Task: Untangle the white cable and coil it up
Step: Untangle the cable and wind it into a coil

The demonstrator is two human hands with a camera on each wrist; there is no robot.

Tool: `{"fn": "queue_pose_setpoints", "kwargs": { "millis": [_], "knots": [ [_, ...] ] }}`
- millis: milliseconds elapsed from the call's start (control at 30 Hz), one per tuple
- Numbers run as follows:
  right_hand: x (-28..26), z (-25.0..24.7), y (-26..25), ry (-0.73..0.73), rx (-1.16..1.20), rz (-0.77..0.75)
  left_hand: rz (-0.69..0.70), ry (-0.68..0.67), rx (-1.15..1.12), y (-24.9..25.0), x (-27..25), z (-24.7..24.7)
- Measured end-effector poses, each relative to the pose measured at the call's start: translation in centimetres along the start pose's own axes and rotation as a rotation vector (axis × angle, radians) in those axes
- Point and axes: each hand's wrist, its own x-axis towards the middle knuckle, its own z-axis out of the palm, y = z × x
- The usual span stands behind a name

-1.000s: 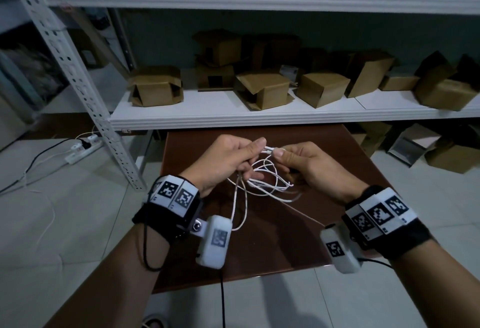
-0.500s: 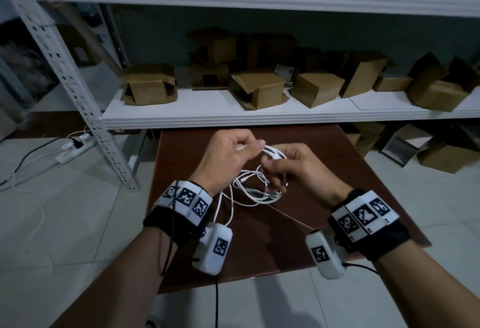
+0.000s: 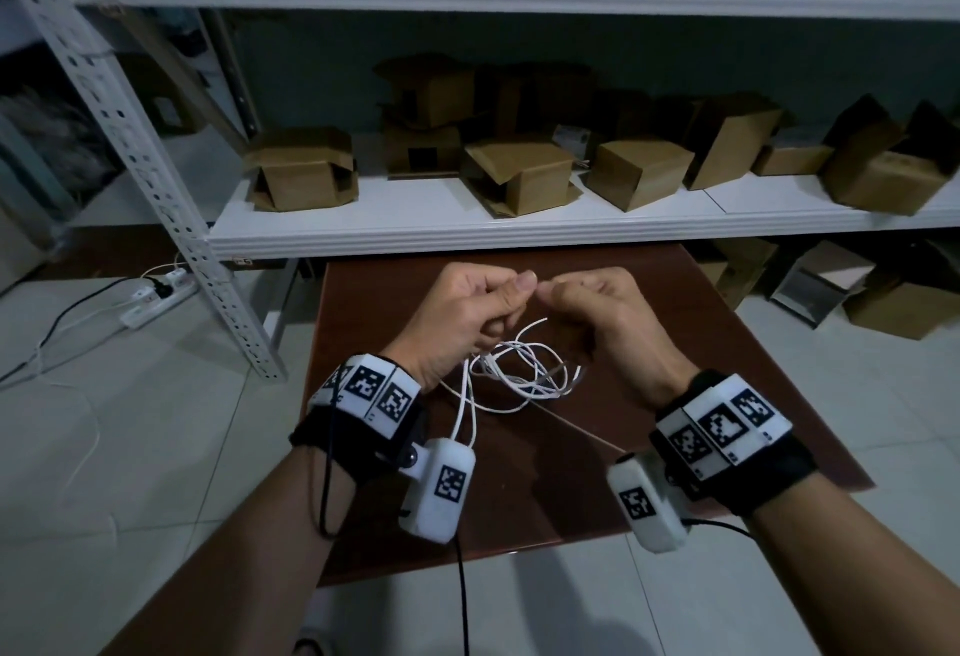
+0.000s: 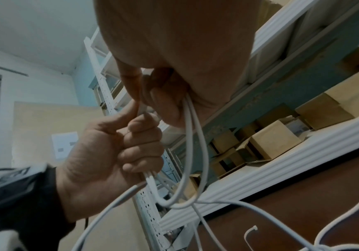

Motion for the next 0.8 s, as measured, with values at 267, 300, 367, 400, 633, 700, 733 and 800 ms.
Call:
{"fn": "queue_pose_setpoints", "kwargs": {
  "millis": [267, 300, 367, 400, 633, 700, 733, 800],
  "knots": [
    [0.4, -0.6, 0.3, 0.190, 0.196, -0.048, 0.061, 0.038, -0.015, -0.5, 0.6, -0.2],
    [0.4, -0.7, 0.4, 0.163, 0.158, -0.048, 0.068, 0.049, 0.002, -0.5, 0.7, -0.2],
    [0.4, -1.4, 0.6, 0.070, 0.079, -0.052, 0.086, 0.073, 0.046, -0.5, 0.7, -0.3],
    [0.4, -1.9, 0.6, 0.008, 0.040, -0.053, 0.106, 0.085, 0.091, -0.5, 0.8, -0.3],
    [0.3, -1.6, 0.4, -0.169, -0.243, 0.094, 0.194, 0.086, 0.532, -1.0, 0.9, 1.2],
    [0.4, -1.3, 0.6, -0.122, -0.271, 0.130, 0.186, 0.074, 0.566, -0.9, 0.9, 1.6],
    [0.4, -1.3, 0.8, -0.077, -0.248, 0.136, 0.163, 0.066, 0.532, -0.8, 1.1, 1.7],
    [0.5, -1.2, 0.9, 0.013, -0.144, 0.115, 0.075, 0.060, 0.354, -0.8, 1.4, 1.9]
  ]
}}
